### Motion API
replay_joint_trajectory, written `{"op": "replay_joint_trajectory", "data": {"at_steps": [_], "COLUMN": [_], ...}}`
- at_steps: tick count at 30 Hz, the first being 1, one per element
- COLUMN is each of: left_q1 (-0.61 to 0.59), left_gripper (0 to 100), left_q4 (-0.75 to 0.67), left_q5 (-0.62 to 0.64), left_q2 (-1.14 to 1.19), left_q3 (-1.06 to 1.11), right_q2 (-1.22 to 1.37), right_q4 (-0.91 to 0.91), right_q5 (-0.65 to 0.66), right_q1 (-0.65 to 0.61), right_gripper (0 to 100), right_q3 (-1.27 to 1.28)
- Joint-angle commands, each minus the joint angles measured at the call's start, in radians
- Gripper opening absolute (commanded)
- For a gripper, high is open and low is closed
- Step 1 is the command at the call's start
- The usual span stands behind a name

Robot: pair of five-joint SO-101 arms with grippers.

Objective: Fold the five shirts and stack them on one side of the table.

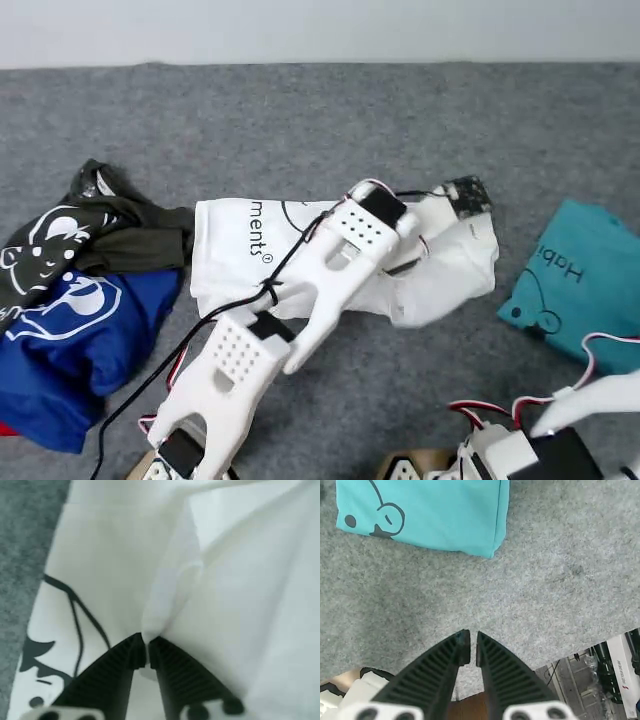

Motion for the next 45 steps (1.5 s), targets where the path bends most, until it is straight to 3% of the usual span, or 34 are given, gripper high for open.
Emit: {"op": "replay_joint_trajectory", "data": {"at_steps": [1, 4, 13, 25, 31, 36, 45], "left_q1": [-0.021, -0.029, -0.071, -0.094, -0.109, -0.091, 0.094], "left_gripper": [10, 17, 17, 17, 17, 17, 17], "left_q4": [0.064, 0.137, 0.27, 0.358, 0.359, 0.359, 0.358], "left_q5": [-0.006, -0.005, -0.011, -0.008, -0.005, -0.005, -0.006], "left_q2": [0.051, 0.13, 0.311, 0.298, 0.172, -0.028, -0.399], "left_q3": [-0.163, -0.297, -0.616, -0.774, -0.69, -0.49, -0.007], "right_q2": [-0.053, -0.053, -0.131, -0.249, -0.268, -0.268, -0.259], "right_q4": [0.041, 0.041, 0.041, 0.038, 0.038, 0.038, 0.038], "right_q5": [0.0, 0.0, 0.002, 0.009, 0.009, 0.009, 0.057], "right_q1": [0.004, 0.007, -0.008, -0.012, -0.031, -0.031, -0.031], "right_gripper": [4.0, 4.0, 4.0, 4.0, 4.0, 4.0, 4.0], "right_q3": [-0.009, -0.009, -0.005, 0.153, 0.153, 0.153, 0.153]}}
